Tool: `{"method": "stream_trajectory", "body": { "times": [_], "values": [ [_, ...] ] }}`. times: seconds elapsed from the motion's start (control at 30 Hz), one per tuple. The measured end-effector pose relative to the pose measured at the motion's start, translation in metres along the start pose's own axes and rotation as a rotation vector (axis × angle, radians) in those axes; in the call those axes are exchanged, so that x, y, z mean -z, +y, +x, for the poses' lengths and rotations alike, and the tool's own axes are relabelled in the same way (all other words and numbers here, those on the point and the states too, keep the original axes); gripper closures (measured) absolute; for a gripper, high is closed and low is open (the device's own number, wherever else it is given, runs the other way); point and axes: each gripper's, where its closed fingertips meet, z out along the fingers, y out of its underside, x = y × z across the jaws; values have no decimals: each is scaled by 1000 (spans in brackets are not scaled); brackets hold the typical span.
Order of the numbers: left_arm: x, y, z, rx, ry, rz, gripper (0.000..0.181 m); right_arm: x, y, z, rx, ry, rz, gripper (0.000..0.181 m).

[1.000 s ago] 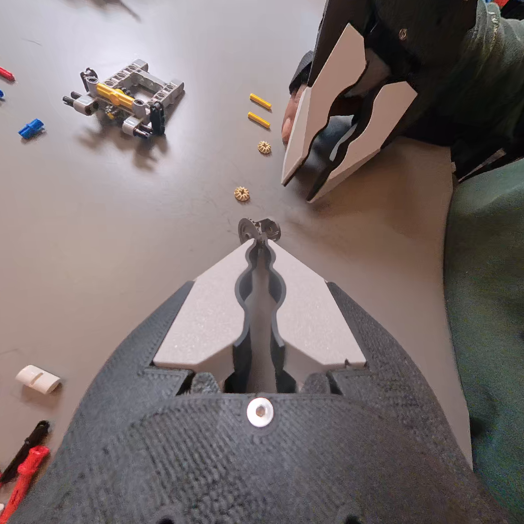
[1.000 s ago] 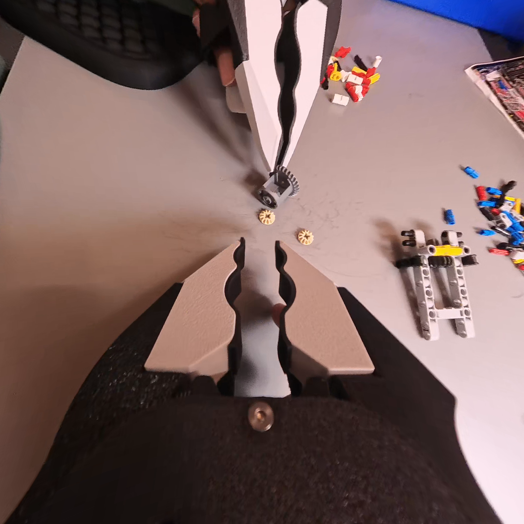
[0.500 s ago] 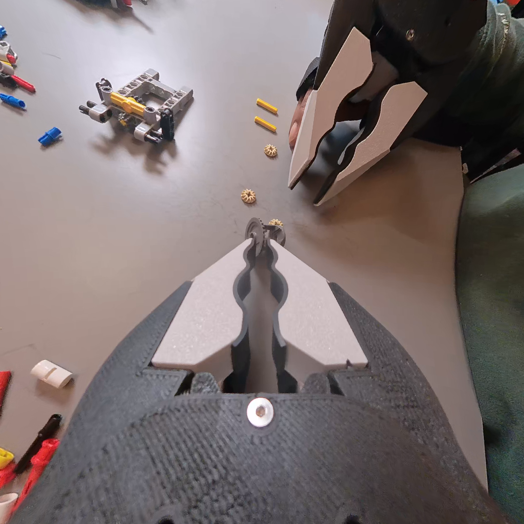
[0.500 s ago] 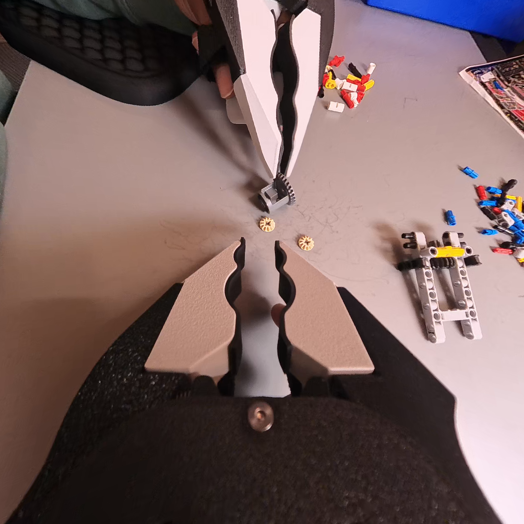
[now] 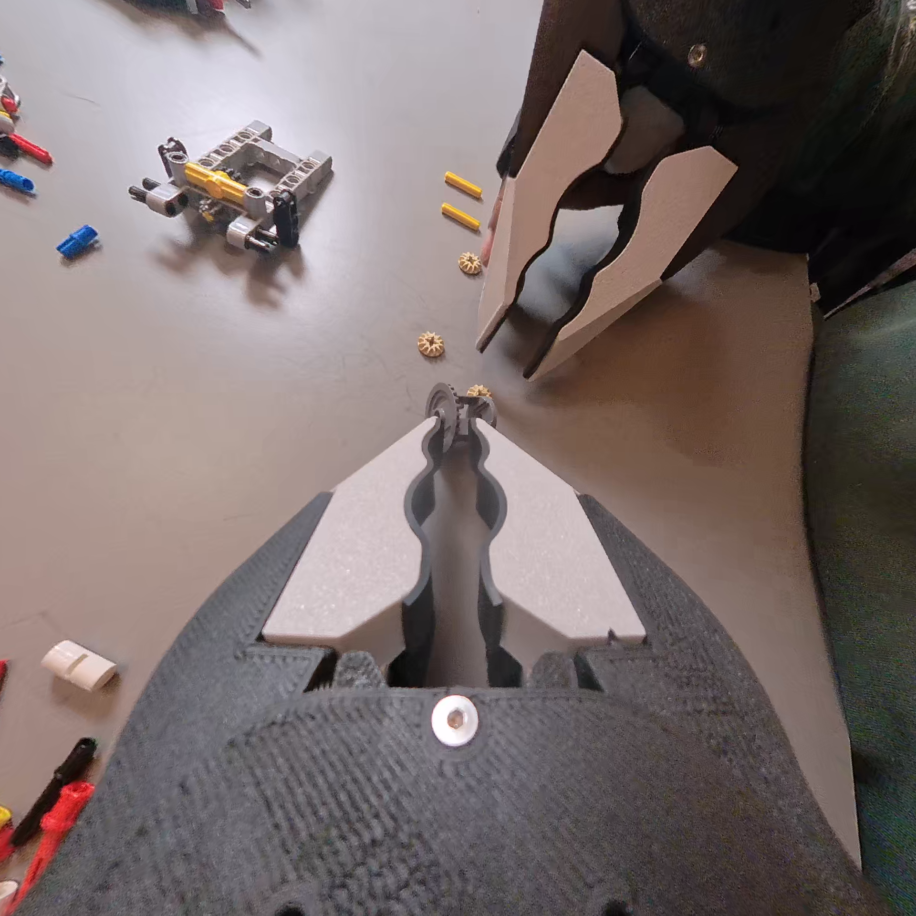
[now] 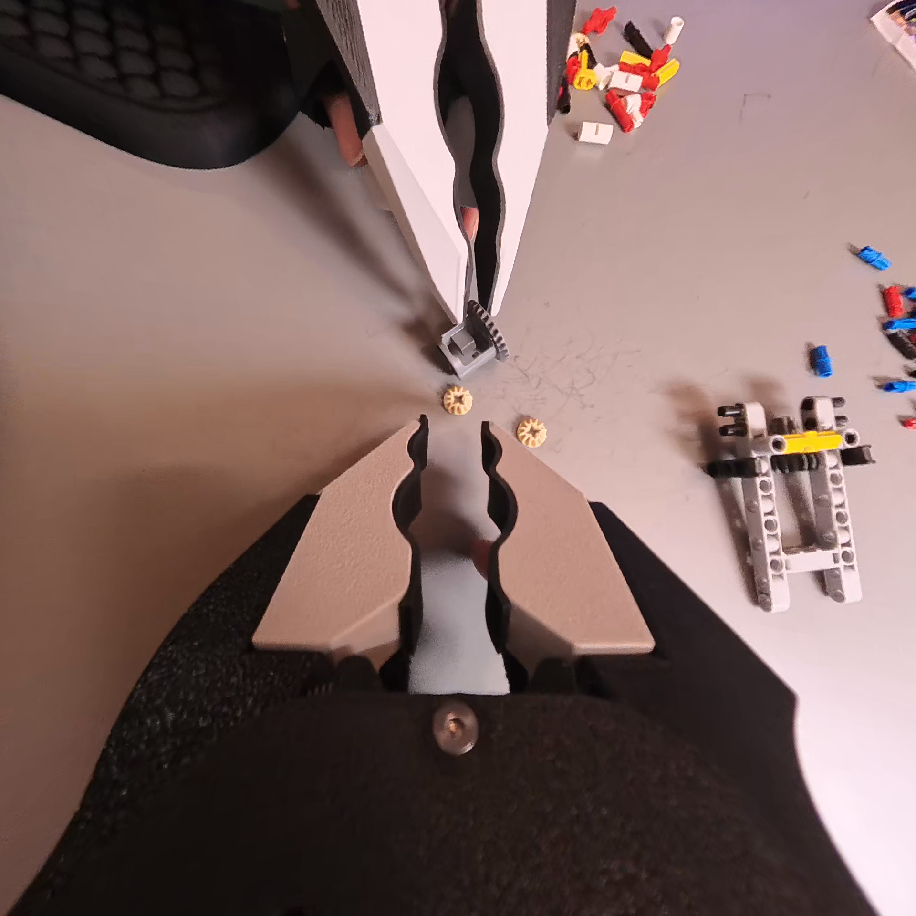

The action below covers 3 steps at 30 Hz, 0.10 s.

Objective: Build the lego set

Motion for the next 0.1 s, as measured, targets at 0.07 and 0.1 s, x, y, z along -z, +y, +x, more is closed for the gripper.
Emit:
{"method": "stream_trajectory", "body": {
  "times": [0.07,0.1],
  "values": [
    [-1,1,1,-5,-1,-4,173,-2,-2,-1,5,-19,-32,160],
    [-1,2,1,-9,-4,-9,173,-3,-3,-1,6,-31,-49,158]
  ]
}}
